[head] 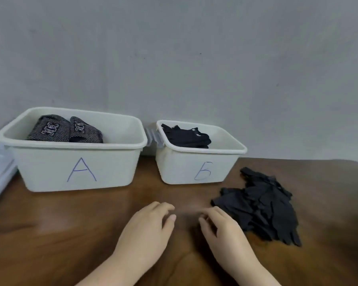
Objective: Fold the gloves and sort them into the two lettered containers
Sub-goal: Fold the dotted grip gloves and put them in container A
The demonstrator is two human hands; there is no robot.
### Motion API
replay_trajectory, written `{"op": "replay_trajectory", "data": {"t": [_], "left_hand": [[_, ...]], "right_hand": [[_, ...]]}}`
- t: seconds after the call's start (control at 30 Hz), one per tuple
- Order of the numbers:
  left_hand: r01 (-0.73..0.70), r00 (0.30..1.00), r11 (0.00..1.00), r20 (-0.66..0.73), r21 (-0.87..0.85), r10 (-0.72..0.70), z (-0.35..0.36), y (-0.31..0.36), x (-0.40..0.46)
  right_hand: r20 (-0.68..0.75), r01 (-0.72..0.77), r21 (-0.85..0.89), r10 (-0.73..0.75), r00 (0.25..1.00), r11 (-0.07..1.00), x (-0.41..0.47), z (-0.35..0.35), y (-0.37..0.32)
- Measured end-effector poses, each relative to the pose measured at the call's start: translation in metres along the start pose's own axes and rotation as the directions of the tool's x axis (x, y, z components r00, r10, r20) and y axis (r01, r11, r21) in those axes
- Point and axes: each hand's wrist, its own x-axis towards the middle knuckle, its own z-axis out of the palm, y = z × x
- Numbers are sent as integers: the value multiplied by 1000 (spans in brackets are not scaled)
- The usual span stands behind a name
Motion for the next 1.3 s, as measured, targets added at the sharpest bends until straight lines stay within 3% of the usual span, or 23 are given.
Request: {"op": "replay_trajectory", "data": {"t": [0.07,0.17,0.4,0.6,0.8,1.0,1.3], "left_hand": [[29,999,1000,18,-4,-29,19,12,5],[56,998,998,12,-6,-56,43,27,14],[5,999,1000,36,13,-5,62,44,12],[-61,998,997,35,51,60,69,51,12],[-160,984,987,80,16,158,92,78,19],[-233,967,972,111,9,230,113,99,30],[-238,963,971,131,13,234,123,103,43]], "right_hand": [[10,-21,-9,21,1000,1000,-12,-7,16],[-17,-63,116,65,998,991,-19,-15,22],[-93,-67,282,97,991,957,-22,-32,31],[-270,-19,282,99,958,959,-11,-60,60],[-419,-216,204,285,862,955,3,-86,135],[-262,-503,219,547,795,836,19,-90,193],[-135,-521,208,552,823,828,42,-97,221]]}}
